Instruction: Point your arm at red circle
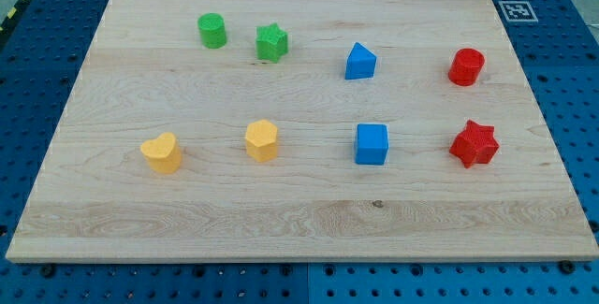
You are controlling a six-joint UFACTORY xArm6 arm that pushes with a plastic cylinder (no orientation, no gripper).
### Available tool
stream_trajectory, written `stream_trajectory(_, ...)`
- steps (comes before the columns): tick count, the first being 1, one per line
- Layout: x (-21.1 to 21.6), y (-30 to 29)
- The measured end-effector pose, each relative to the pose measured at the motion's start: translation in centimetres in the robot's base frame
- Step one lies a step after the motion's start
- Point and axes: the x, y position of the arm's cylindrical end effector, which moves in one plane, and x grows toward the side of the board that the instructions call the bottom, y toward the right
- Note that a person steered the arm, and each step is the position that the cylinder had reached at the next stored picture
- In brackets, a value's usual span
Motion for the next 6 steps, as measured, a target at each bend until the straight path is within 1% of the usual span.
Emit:
stream_trajectory(1,0.0,0.0)
stream_trajectory(2,2.0,-0.1)
stream_trajectory(3,5.9,-3.1)
stream_trajectory(4,7.6,-3.9)
stream_trajectory(5,7.9,-3.3)
stream_trajectory(6,9.9,0.5)
